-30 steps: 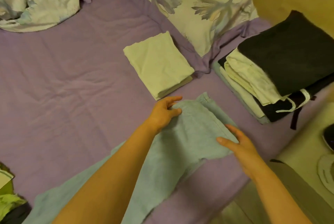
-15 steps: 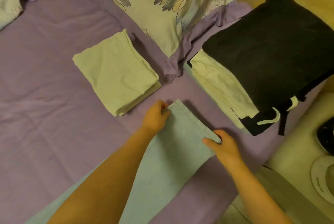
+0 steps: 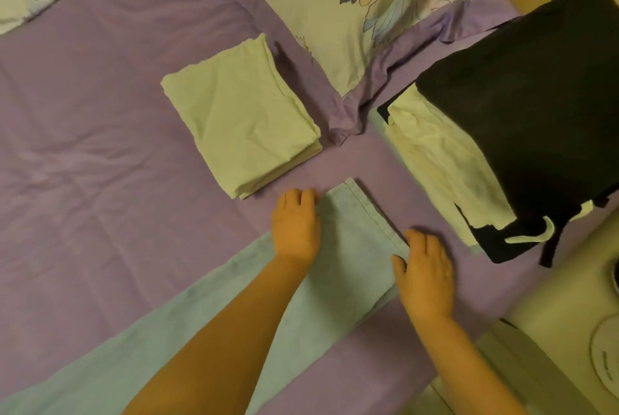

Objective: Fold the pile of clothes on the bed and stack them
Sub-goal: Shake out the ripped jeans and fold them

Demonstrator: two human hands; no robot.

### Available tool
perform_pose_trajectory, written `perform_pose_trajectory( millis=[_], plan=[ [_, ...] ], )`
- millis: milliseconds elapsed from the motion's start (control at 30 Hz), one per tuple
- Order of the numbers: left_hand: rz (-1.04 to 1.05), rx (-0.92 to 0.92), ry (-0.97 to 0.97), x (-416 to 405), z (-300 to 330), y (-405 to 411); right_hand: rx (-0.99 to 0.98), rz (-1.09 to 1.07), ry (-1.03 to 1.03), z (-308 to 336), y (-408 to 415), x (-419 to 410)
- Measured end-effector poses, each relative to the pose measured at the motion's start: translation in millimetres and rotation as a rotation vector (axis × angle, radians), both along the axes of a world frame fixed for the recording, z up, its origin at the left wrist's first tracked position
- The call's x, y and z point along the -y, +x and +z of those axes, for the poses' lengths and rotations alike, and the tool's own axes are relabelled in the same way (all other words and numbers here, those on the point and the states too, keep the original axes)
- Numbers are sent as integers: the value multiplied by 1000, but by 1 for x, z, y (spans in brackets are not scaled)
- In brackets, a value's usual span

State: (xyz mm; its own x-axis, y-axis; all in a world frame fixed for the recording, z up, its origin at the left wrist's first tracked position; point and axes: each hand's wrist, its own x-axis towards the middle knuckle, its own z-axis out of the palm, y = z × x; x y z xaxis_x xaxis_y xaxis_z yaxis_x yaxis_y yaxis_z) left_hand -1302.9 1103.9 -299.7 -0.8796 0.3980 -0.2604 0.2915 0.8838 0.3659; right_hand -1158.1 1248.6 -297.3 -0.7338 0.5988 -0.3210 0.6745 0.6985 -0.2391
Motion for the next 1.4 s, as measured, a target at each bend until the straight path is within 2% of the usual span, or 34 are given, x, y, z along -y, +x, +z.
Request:
perform_pose_trajectory(
  millis=[100,200,300,367,467,567,667,700,833,900,1000,1133,1200,1267,1400],
  plan=[
    [-2,144,62,35,2,39,-186,202,136,6,9,12],
    [-41,118,-43,70,6,78,-204,400,-2,5,23,22],
    [60,108,-152,95,5,110,-145,261,-190,2,31,27],
    [151,251,-264,111,1,125,-103,158,-209,1,30,36],
    [305,355,-327,133,-7,139,-4,87,-194,1,24,59],
    [356,401,-318,153,-3,148,74,166,-181,5,18,91],
    [411,438,-319,188,2,160,200,407,-113,2,23,122],
    [436,453,-318,202,4,166,227,428,-90,2,29,130],
    [510,504,-344,267,7,197,273,255,-34,7,45,153],
    [525,507,-367,301,8,211,315,256,20,12,40,175],
    [546,494,-370,343,10,228,320,512,51,17,23,231],
    [617,466,-361,392,13,244,233,833,-115,16,15,333],
    [651,458,-387,419,11,254,245,936,-111,11,18,376],
    [679,469,-420,448,7,264,309,991,-67,2,14,403],
    [582,500,-373,499,9,274,386,875,-12,-10,-20,421]
  ],
)
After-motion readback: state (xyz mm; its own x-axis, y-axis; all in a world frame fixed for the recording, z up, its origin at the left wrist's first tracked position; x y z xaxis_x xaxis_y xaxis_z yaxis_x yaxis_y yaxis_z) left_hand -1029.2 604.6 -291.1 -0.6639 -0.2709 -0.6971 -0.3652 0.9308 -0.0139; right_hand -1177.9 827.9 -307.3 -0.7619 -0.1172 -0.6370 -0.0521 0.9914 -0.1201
